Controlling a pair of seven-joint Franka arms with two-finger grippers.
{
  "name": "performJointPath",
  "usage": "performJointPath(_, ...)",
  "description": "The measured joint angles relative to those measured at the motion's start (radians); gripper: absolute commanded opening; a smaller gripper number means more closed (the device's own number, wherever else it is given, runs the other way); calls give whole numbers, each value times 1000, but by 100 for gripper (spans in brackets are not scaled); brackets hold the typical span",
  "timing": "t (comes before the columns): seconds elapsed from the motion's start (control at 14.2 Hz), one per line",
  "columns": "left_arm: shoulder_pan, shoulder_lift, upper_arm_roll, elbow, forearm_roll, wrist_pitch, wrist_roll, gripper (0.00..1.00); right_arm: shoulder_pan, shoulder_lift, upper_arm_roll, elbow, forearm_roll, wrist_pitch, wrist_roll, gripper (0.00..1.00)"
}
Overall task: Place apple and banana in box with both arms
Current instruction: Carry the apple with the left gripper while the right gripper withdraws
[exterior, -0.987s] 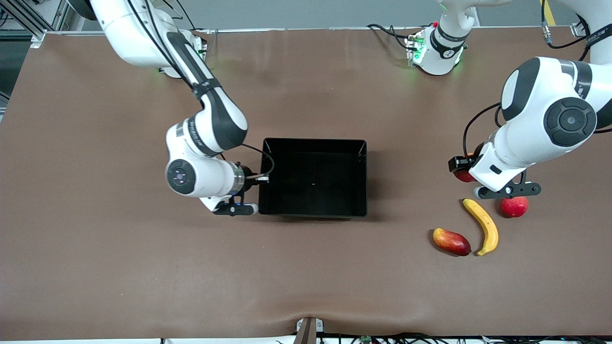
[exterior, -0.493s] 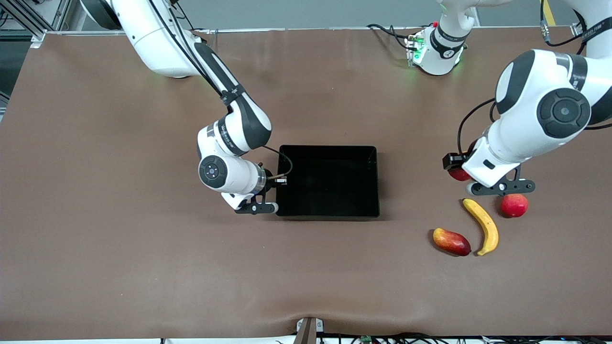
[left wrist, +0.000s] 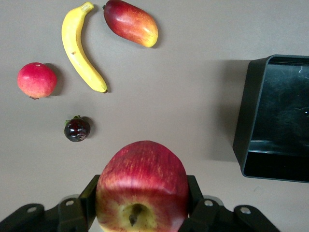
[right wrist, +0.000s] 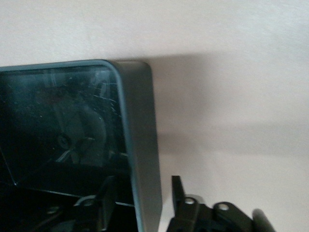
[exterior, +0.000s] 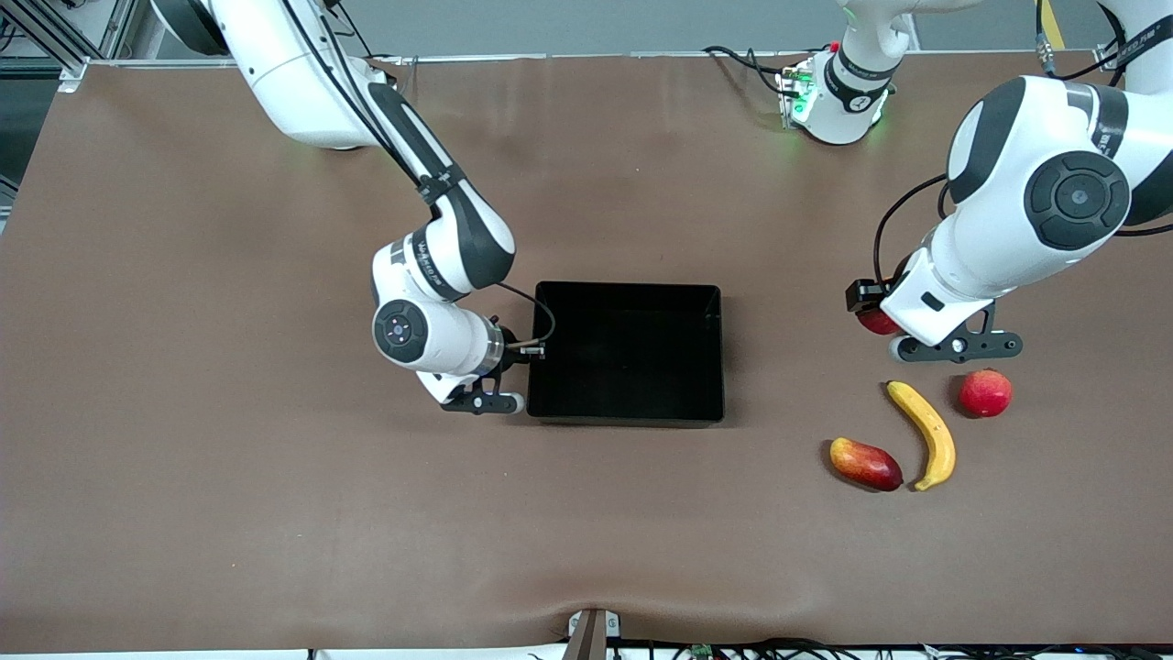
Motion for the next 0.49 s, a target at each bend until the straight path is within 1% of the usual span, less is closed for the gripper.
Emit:
performJointPath(0.28, -32, 2, -5, 16, -16, 0, -31, 0, -125, -60, -21, 102, -12, -242, -5, 100)
performJointPath(0.49, -86, 19, -8, 17, -17, 0, -112, 0, -228, -90, -32, 219, -67, -427, -13, 100)
